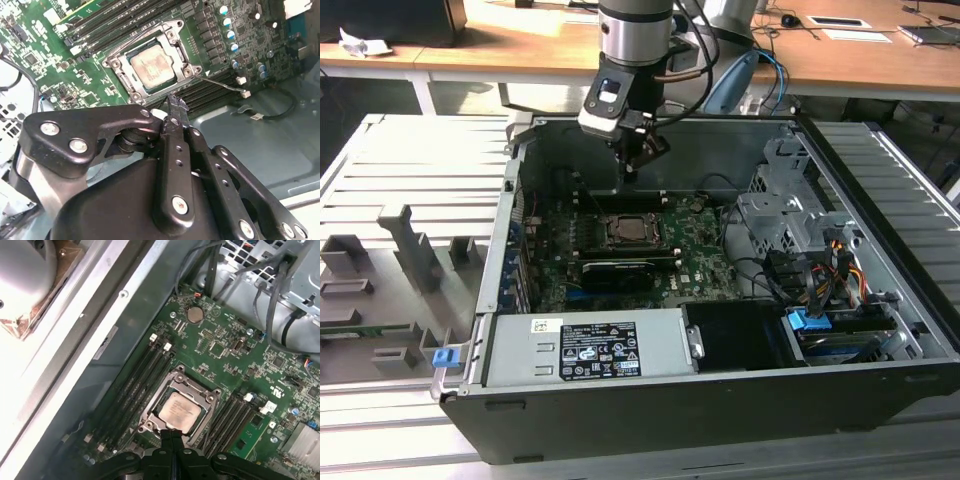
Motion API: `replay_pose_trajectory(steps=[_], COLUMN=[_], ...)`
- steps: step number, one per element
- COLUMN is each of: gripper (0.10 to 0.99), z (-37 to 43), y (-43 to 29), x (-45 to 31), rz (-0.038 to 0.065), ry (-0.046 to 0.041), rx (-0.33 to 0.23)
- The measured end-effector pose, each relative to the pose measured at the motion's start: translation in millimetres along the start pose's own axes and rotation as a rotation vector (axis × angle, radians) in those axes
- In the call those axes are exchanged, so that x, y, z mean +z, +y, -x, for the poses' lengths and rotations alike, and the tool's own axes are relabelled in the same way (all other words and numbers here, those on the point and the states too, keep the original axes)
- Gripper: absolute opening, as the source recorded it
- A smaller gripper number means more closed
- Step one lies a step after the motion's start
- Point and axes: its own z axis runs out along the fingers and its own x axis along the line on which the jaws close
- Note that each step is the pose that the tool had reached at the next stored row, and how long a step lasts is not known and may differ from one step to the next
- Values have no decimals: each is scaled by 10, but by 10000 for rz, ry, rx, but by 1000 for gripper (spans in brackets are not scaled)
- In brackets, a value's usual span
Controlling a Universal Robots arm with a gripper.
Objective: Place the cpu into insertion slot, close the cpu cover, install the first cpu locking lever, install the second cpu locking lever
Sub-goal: 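Install the first cpu locking lever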
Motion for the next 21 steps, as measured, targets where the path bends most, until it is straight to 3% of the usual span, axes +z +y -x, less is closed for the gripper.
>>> replay_pose_trajectory(steps=[2, 14, 20, 21], gripper=[106, 106, 106, 106], z=[0, -1, 0, 0], y=[0, -1, -1, -1], x=[0, 1, 1, 1], rz=[-6, -70, -88, -97], ry=[8, 100, 126, 138], rx=[-225, -2940, -3737, -4089])
